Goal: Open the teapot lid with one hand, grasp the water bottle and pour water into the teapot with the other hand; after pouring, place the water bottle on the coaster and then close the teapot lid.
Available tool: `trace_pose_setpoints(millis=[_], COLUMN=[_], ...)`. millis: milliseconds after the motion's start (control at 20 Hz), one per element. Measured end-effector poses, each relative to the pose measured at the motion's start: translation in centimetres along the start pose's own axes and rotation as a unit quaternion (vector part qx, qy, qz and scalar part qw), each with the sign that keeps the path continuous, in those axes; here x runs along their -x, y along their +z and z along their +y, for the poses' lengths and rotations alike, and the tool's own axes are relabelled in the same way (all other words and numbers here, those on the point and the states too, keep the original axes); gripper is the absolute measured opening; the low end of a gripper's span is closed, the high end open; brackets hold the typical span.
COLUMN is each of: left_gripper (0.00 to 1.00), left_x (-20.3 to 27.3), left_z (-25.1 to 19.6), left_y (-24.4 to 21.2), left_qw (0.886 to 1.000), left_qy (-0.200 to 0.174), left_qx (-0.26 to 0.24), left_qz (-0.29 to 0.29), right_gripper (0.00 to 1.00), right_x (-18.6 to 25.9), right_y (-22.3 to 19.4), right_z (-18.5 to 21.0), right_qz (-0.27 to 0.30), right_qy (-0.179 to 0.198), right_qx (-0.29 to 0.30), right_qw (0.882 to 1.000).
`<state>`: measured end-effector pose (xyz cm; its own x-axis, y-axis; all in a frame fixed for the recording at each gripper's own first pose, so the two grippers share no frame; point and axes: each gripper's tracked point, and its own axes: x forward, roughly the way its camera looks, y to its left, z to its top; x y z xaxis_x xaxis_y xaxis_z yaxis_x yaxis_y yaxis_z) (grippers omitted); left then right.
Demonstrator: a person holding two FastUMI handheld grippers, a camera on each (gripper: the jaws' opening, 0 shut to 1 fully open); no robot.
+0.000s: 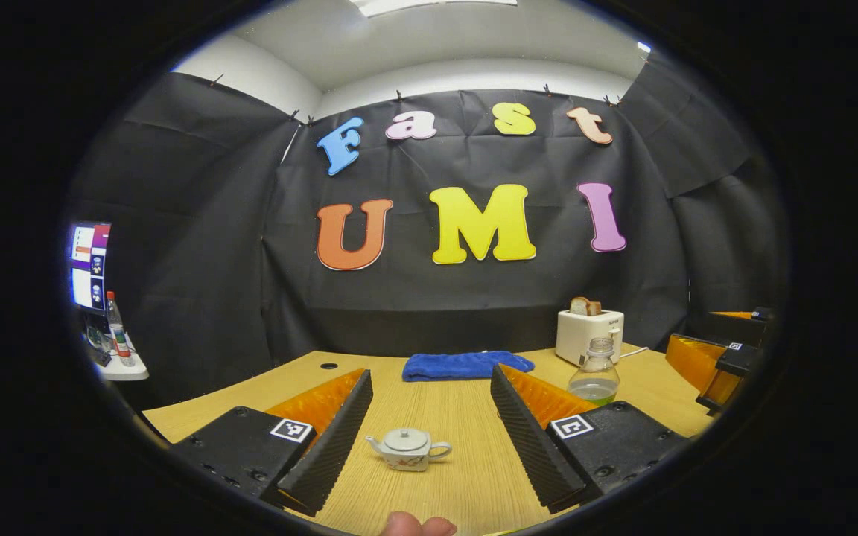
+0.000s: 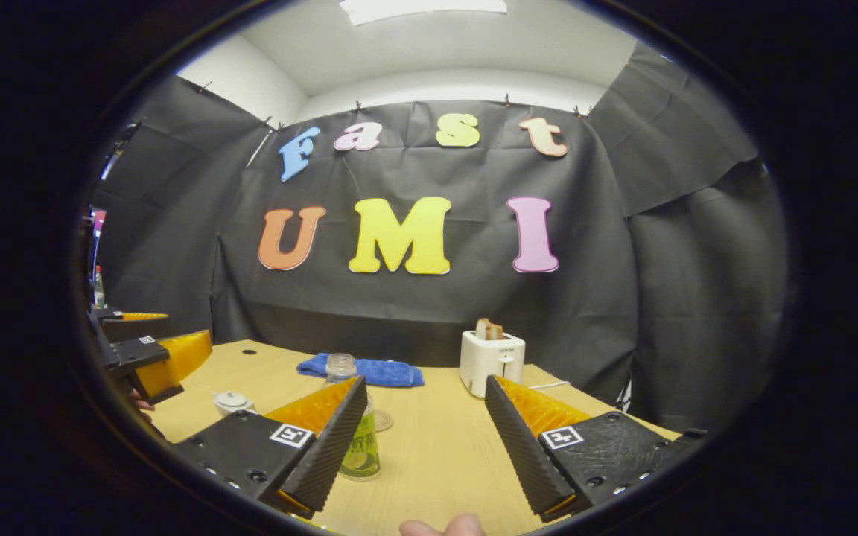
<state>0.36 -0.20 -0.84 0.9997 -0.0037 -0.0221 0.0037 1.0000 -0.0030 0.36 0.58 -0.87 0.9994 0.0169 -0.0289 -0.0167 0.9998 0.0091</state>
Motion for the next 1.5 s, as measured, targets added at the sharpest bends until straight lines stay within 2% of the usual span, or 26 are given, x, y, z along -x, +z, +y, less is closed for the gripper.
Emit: trace_pose_setpoints(millis=[250,400,600,900,1050,1300,1400,1500], left_gripper=[1.00,1.00,1.00,0.98,0.89,0.67,0.56,0.40], left_x=[-0.1,-0.8,-2.0,-5.0,-6.8,-8.1,-8.2,-8.5], left_z=[0.1,0.2,2.4,3.4,3.1,3.4,3.6,3.8], left_y=[-0.4,-1.6,-6.5,-10.3,-11.7,-13.1,-13.3,-13.3], left_qw=[1.000,1.000,0.998,0.993,0.991,0.988,0.988,0.988], left_qy=[0.003,0.003,0.013,0.007,0.002,0.010,0.016,0.024], left_qx=[-0.001,-0.002,-0.012,0.021,0.023,0.013,0.011,0.008], left_qz=[0.004,0.016,0.064,0.113,0.131,0.152,0.155,0.154], right_gripper=[0.95,0.95,0.95,0.95,0.95,0.95,0.95,0.98], right_x=[0.0,-0.5,-1.1,-2.2,-2.6,-2.9,-2.9,-3.0], right_y=[-0.2,-1.1,-2.7,-4.7,-5.0,-5.8,-6.0,-6.2], right_z=[0.5,0.0,-2.1,-3.1,-3.7,-5.1,-5.1,-5.0], right_qz=[-0.002,-0.001,0.002,0.034,0.037,0.047,0.050,0.052], right_qy=[0.007,0.007,-0.014,-0.019,-0.027,-0.043,-0.044,-0.043], right_qx=[-0.007,0.008,0.015,0.008,0.009,0.010,0.012,0.019], right_qw=[1.000,1.000,1.000,0.999,0.999,0.998,0.998,0.998])
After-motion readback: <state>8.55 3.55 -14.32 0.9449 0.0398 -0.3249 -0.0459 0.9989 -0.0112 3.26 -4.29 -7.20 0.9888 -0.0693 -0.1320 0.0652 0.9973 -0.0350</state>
